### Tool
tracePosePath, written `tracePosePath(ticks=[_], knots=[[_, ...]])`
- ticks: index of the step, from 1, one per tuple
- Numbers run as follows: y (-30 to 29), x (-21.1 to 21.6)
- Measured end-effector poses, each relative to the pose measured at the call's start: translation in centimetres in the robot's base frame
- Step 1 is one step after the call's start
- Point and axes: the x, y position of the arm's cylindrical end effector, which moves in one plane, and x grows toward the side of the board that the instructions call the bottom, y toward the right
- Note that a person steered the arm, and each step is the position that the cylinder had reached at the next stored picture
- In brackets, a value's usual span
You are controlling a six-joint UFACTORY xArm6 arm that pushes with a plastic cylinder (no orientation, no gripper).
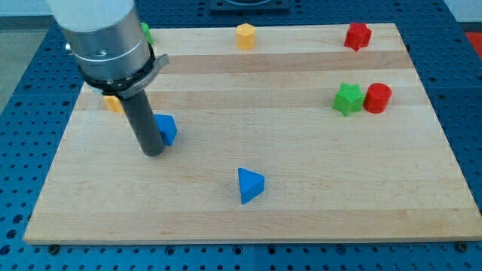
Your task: Put the blue cube at the right side of the yellow heart
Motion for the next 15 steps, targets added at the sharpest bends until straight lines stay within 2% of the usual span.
tracePosePath(ticks=[3,6,11,13,15], knots=[[3.8,-1.4],[0.9,-2.9],[2.7,-6.5],[7.2,-7.1],[7.1,-8.2]])
